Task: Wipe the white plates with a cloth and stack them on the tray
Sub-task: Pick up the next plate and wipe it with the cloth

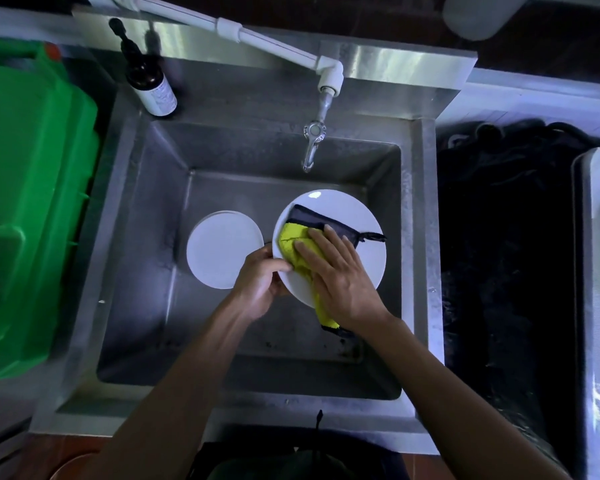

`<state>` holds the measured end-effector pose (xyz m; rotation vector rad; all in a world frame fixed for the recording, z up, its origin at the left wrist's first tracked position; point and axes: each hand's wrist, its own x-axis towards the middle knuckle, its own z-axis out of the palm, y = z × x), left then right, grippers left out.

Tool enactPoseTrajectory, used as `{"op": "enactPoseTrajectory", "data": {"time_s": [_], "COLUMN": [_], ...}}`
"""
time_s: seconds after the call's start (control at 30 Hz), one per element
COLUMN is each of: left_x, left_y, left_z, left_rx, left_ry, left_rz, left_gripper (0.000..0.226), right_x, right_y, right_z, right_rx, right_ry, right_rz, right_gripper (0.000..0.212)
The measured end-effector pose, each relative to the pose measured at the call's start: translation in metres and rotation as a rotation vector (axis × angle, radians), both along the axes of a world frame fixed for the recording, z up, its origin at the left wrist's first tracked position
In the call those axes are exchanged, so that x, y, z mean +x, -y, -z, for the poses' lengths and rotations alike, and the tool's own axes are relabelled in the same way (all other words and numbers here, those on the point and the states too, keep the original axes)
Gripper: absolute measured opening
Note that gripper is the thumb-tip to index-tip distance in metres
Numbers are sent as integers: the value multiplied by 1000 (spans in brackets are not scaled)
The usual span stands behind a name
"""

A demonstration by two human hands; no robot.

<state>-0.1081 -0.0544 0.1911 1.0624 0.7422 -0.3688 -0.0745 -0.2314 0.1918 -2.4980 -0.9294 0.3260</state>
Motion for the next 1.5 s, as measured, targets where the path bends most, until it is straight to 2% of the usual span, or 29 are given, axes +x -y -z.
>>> {"op": "enactPoseTrajectory", "data": {"time_s": [0.27, 0.57, 0.9, 1.23, 1.37, 1.5], "left_x": [-10, -23, -17, -16, -17, -17], "left_y": [2, 11, 12, 20, 17, 13], "left_z": [-2, -4, -7, -5, -8, -11], "left_rx": [-7, 0, 3, -33, -65, -40], "left_ry": [-6, 33, 29, 10, 21, 31], "left_rz": [65, -66, -206, -300, -331, -315], "left_gripper": [53, 50, 41, 40, 40, 43], "right_x": [38, 46, 4, -42, -49, -53], "right_y": [-14, 21, 22, -28, -41, -24], "right_z": [-1, 10, 11, -1, -8, -6], "right_rx": [-20, -165, -116, 41, 80, 77], "right_ry": [27, 37, -38, -171, -171, -130], "right_rz": [57, 233, 395, 345, 327, 271], "right_gripper": [52, 54, 55, 54, 59, 51]}}
